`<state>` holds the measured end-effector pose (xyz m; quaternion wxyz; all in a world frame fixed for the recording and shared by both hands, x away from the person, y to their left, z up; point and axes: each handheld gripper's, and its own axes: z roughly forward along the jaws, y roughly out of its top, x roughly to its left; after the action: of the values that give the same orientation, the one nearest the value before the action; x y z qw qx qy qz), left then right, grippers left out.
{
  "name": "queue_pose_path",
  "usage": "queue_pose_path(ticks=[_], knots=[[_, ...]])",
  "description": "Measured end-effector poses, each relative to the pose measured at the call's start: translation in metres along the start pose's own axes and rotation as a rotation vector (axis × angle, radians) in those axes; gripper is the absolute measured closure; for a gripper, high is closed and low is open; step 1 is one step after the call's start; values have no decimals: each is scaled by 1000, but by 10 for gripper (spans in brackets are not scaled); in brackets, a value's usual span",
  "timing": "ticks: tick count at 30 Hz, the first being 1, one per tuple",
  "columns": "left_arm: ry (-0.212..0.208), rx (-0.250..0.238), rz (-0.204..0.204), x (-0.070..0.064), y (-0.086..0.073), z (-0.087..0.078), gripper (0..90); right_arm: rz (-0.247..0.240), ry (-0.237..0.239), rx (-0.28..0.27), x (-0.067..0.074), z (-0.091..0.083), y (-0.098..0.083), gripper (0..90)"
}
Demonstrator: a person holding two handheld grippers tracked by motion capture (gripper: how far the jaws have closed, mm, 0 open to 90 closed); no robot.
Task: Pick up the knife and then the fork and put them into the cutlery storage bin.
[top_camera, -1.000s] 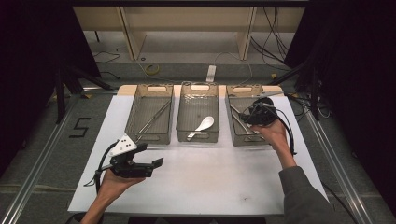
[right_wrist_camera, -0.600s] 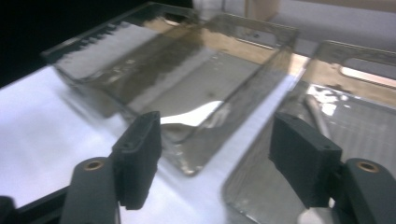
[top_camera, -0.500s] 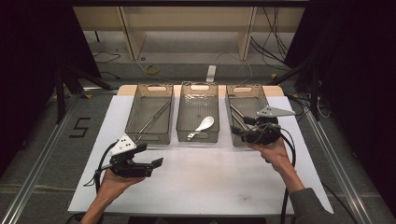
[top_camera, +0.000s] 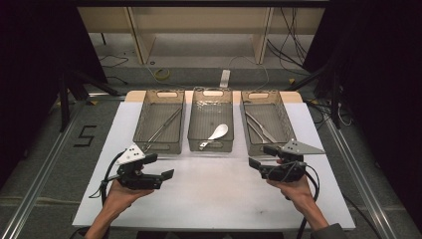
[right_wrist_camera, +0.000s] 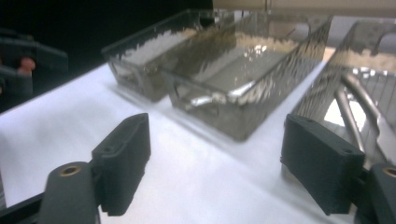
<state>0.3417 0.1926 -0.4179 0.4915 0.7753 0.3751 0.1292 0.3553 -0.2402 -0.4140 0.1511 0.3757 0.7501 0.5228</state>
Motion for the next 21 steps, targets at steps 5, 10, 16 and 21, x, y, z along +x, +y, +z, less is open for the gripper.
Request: queue_pose_path(ticks=[5,10,16,21], knots=[[-17,-3,-3,-2,0,0,155,30,8,-18,7,-8,-13,228],[-19,-9,1,-2,0,-1,156,4,13,-10,17,-13,-21,212],[-17,-30,4,-3,1,-2,156,11,6,-15,21,-15,-28,212],[-26,-39,2,-3,1,-3,156,-2,-2,-13,24,-15,-30,212]])
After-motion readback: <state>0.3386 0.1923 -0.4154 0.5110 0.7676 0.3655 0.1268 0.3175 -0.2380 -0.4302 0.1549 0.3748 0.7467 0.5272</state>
